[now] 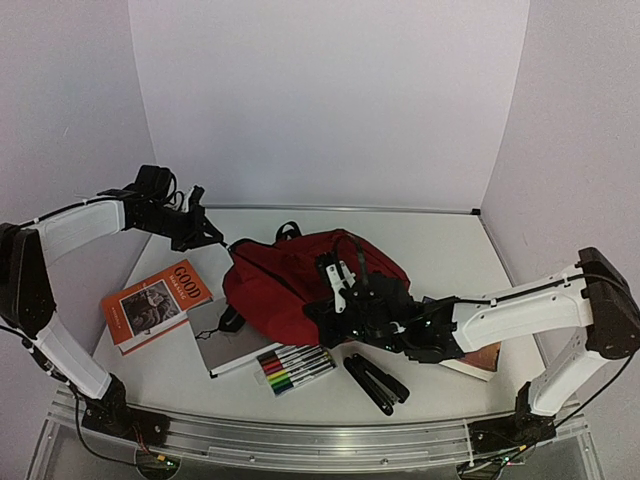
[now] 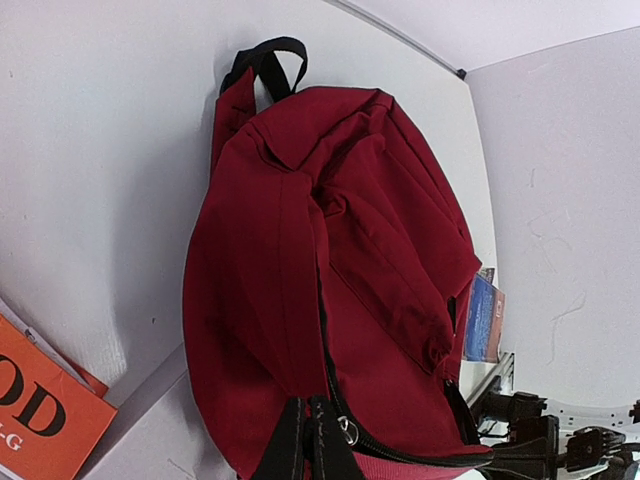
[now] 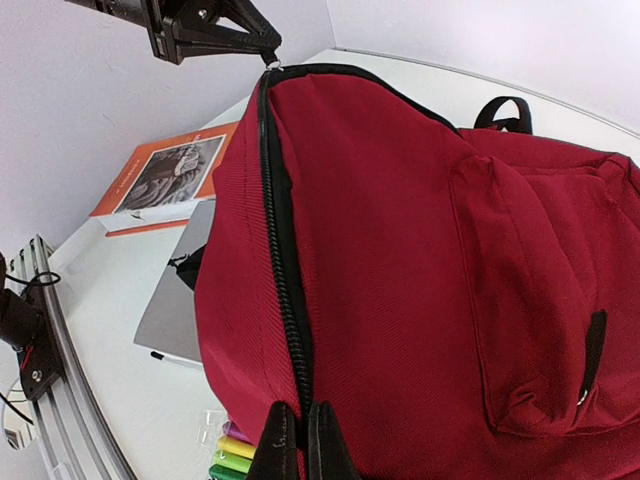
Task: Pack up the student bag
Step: Unzip the student bag at the center of the board.
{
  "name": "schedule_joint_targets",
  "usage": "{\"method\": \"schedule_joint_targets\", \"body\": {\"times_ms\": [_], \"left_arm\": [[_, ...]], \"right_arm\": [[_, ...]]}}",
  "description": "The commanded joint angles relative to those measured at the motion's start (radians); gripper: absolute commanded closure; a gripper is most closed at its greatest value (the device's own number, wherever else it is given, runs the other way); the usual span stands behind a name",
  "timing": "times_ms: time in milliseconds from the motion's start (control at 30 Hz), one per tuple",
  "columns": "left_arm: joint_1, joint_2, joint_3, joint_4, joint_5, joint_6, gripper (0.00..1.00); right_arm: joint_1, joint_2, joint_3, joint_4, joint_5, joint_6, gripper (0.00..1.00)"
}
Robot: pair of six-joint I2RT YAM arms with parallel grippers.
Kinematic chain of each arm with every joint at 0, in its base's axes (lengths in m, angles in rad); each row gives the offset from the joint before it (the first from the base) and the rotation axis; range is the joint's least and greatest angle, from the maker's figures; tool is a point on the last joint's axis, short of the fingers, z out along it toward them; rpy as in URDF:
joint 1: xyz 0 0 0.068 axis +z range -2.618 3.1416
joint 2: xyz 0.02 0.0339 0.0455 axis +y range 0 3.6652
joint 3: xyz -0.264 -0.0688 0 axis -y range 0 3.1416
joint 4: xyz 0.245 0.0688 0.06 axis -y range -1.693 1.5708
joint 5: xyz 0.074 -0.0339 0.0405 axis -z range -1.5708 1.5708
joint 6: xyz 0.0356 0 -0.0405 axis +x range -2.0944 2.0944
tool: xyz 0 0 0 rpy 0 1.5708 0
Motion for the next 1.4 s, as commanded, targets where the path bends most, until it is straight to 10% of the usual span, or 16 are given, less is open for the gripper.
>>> {"method": "schedule_joint_targets", "body": {"times_ms": [0, 100, 533, 1367], "left_arm": [[0.036, 0.027, 0.104, 0.016, 0.067, 0.019, 1.00], [0.036, 0.057, 0.131, -0.021, 0.155, 0.072, 1.00], [0.036, -0.021, 0.023, 0.064, 0.250, 0.155, 1.00], [0.036, -0.030, 0.001, 0.069, 0.255, 0.146, 1.00]], "right_arm": [[0.008, -0.061, -0.019, 0.002, 0.044, 0.052, 1.00], [0.007, -0.065, -0.016, 0.002, 0.055, 0.066, 0.98], [0.006, 0.041, 0.214, -0.182, 0.088, 0.081, 0.05], [-0.030, 0.601, 0.883, -0.329, 0.144, -0.192, 0.27]]}}
